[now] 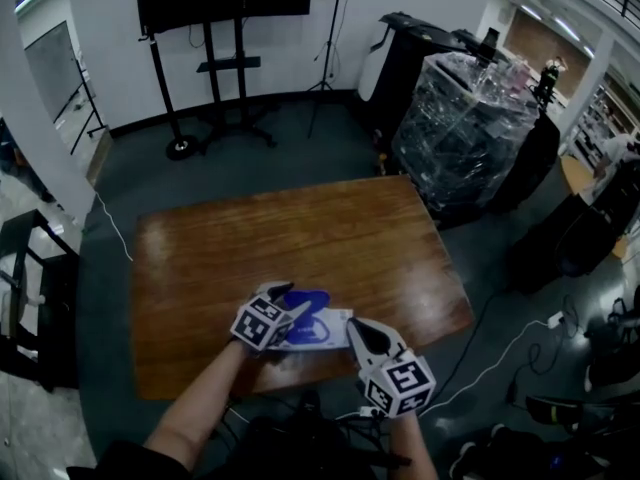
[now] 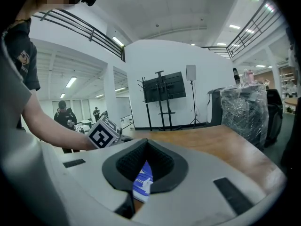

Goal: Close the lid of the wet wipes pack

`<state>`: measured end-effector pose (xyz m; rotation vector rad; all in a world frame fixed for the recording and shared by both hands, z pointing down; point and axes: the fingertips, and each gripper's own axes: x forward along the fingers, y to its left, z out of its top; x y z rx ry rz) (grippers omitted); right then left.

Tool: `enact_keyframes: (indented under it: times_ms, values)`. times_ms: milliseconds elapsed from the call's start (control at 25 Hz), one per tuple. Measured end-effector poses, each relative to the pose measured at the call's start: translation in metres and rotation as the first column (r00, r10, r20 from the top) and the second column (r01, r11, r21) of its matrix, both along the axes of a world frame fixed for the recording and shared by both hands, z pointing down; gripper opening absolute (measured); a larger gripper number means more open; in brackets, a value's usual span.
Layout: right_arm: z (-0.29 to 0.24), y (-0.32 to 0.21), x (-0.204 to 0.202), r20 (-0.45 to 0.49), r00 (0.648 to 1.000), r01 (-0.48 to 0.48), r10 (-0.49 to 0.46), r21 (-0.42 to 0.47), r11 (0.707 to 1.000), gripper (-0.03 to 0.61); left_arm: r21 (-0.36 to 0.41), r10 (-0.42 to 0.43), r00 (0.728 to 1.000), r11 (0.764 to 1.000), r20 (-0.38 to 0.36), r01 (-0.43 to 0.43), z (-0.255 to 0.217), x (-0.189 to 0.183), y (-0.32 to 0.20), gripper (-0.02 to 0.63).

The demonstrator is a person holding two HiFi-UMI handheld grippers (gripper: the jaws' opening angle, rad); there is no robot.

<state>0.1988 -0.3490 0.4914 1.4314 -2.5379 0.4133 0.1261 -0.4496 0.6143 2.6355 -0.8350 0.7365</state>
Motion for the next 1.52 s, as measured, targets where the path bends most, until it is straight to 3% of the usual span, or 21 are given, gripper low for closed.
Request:
enact_keyframes:
  times_ms: [280,600,1160,1520]
  values:
    - [0.007,-0.001,0.005,0.012,1.000,-0.002,0.002,-0.011,1.000,0.011,-0.052,0.019,1.000,0.998,-0.003,-0.019,0.014,0.001,-0.006,0.213]
    - [0.008,-0.007,-0.006,0.025,1.000,-0.005,0.005,-0.020,1.000,0.012,-0.066,0.090,0.995,0.994,-0.030,-0.092,0.003,0.002,0.025,0.213]
    - [0.102,-0.018,-0.031,-0.014,1.000,0.002,-0.005,-0.207,0.978,0.011,-0.124,0.141,0.990,0.982,-0.031,-0.144,0.017,-0.010,0.088,0.213]
    - [0.149,-0.013,-0.046,-0.063,0.997,0.014,-0.035,-0.310,0.951,0.012,-0.154,0.083,0.996,0.984,-0.025,-0.086,0.030,-0.020,0.095,0.213]
